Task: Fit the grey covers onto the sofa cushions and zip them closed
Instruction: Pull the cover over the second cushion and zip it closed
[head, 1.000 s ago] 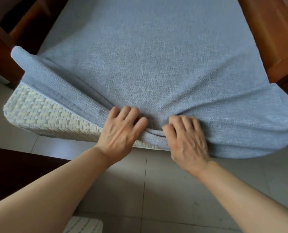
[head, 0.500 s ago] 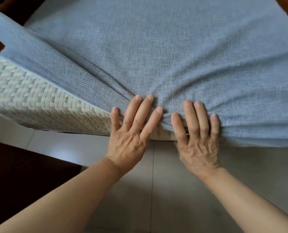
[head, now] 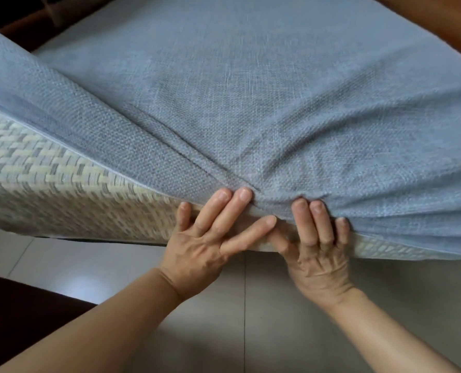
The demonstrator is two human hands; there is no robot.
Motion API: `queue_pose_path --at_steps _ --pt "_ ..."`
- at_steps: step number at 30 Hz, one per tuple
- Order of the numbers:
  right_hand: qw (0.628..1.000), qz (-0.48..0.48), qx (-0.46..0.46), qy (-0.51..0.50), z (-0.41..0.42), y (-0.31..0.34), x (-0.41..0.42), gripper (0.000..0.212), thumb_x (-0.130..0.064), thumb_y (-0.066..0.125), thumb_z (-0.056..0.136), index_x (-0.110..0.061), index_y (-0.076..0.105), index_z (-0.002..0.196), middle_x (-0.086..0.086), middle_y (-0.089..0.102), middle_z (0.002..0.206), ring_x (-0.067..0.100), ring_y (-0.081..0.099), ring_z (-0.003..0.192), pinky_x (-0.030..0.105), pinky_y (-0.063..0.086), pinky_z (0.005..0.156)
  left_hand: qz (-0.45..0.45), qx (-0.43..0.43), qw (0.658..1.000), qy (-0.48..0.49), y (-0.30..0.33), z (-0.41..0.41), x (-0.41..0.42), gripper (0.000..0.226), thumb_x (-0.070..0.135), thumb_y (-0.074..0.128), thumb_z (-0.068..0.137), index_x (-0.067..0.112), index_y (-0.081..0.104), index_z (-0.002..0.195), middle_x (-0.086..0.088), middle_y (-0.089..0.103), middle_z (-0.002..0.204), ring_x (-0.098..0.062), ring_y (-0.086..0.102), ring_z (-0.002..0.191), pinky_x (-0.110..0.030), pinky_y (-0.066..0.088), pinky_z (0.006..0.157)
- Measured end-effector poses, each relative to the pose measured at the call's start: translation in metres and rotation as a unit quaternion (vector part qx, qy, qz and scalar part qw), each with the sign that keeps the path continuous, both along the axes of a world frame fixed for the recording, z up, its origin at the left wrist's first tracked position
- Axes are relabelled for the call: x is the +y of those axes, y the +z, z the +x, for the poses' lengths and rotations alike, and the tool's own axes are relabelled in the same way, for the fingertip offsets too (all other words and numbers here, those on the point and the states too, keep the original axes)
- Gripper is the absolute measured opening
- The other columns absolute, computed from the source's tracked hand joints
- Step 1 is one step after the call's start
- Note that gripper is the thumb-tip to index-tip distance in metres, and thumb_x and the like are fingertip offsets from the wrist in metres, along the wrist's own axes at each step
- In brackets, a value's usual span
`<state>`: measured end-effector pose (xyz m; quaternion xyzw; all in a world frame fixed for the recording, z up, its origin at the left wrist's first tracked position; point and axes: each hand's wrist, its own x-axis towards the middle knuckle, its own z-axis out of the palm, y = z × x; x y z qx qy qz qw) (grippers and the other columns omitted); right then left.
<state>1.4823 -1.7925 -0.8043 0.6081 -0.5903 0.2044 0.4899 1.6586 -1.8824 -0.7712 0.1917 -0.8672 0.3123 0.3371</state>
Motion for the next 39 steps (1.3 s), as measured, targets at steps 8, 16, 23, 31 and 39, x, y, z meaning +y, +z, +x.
queue_pose_path --at_steps 8,16,23,31,39 --pt "0.998 -0.065 -0.001 0.001 0.001 0.002 -0.009 0.049 -0.038 0.051 0.097 -0.037 0.026 0.139 0.007 0.002 0.159 0.022 0.006 0.146 0.041 0.007 0.117 0.023 -0.122 0.991 -0.041 -0.013 0.024 -0.015 0.079 0.006 0.036 0.084 0.026 -0.002 0.151 0.007 -0.016 0.157 -0.008 -0.002 0.144 -0.039 0.026 0.094" --pt "0.998 -0.049 -0.029 0.020 0.000 0.036 -0.008 0.039 -0.031 0.044 0.100 -0.038 0.031 0.137 0.004 0.003 0.160 0.020 0.008 0.146 0.039 0.009 0.116 0.027 -0.092 0.994 -0.049 0.026 0.022 -0.016 0.064 0.000 0.034 0.088 0.034 0.026 0.142 0.013 0.018 0.146 -0.010 0.023 0.128 -0.035 0.023 0.092" --pt "0.998 -0.024 -0.040 0.037 -0.011 0.113 -0.018 0.037 -0.025 0.050 0.098 -0.033 0.040 0.132 0.002 0.005 0.160 0.019 0.010 0.146 0.038 0.007 0.116 0.020 -0.049 0.997 -0.057 0.102 0.011 -0.030 0.089 -0.003 0.065 0.065 0.032 0.030 0.140 0.004 0.023 0.141 -0.016 0.028 0.128 -0.039 0.021 0.104" --pt "0.996 0.055 -0.038 0.062 -0.030 0.191 -0.033 0.050 -0.021 0.041 0.092 -0.030 0.028 0.139 0.007 0.015 0.157 0.022 0.019 0.144 0.042 0.011 0.115 0.085 -0.089 0.992 -0.020 0.182 0.003 -0.045 0.069 0.007 0.059 0.074 0.028 0.040 0.137 0.004 0.036 0.137 -0.017 0.042 0.114 -0.037 0.029 0.092" --pt "0.985 0.129 -0.117 0.000 -0.045 0.206 -0.076 0.065 -0.008 0.059 0.075 -0.026 0.040 0.134 0.016 0.030 0.148 0.033 0.037 0.131 0.053 0.017 0.112 0.197 -0.038 0.968 0.150 0.207 -0.042 -0.079 0.067 0.005 0.064 0.060 0.024 0.049 0.122 -0.008 0.044 0.124 -0.030 0.043 0.107 -0.054 0.025 0.097"
